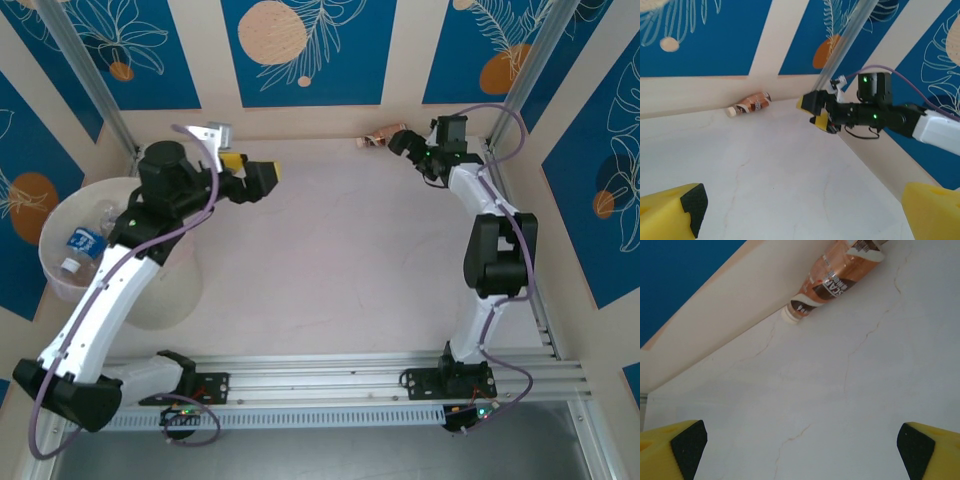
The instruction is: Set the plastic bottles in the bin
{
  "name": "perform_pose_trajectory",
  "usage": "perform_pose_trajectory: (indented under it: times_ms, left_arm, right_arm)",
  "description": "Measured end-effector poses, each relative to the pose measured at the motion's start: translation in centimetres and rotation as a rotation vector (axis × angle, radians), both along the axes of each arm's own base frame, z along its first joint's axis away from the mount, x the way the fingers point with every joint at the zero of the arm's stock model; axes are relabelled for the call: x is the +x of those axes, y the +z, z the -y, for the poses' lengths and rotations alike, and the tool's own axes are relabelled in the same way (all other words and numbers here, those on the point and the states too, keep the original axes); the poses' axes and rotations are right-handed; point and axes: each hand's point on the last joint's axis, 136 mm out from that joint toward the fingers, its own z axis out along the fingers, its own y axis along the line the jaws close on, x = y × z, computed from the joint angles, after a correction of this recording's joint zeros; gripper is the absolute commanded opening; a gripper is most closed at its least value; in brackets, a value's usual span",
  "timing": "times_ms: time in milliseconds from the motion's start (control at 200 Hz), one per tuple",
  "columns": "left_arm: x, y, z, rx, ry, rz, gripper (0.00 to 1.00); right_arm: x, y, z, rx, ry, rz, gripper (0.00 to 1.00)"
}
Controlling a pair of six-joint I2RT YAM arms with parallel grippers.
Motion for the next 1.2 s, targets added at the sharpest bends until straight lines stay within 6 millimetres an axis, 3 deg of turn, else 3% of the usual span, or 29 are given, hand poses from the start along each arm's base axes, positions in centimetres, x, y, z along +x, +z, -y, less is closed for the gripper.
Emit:
perform_pose_trajectory:
  times_ms: [170, 435, 595, 795, 900, 1200]
  left_arm:
    - [2.7, -4.4, 1.1, -0.001, 0.022, -0.058, 1.0]
    - [9.1, -14.0, 3.4, 0.011, 0.127, -0.243, 1.0]
    - [10.9, -18.8, 5.8, 0.051, 0.127, -0.326, 1.0]
    - [12.3, -19.7, 7.3, 0.057, 0.115, -0.337, 1.0]
    - [12.9, -19.2, 7.6, 0.057, 0.112, -0.322, 1.0]
    - [14.5, -19.4, 8.1, 0.114, 0.107, -0.271, 1.0]
  right_arm:
    - [3.4, -2.2, 1.6, 0.095, -0.038, -0.046, 0.99]
    - [9.2, -5.8, 3.1, 0.252, -0.132, -0.089, 0.97]
    - [12.6, -8.2, 3.3, 0.349, -0.186, -0.098, 0.96]
    - [16.0, -11.2, 3.2, 0.452, -0.245, -0.09, 0.94]
    - [17.5, -10.3, 3.5, 0.485, -0.269, -0.025, 0.91]
    - [19.9, -10.7, 2.0, 0.533, -0.32, 0.082, 0.86]
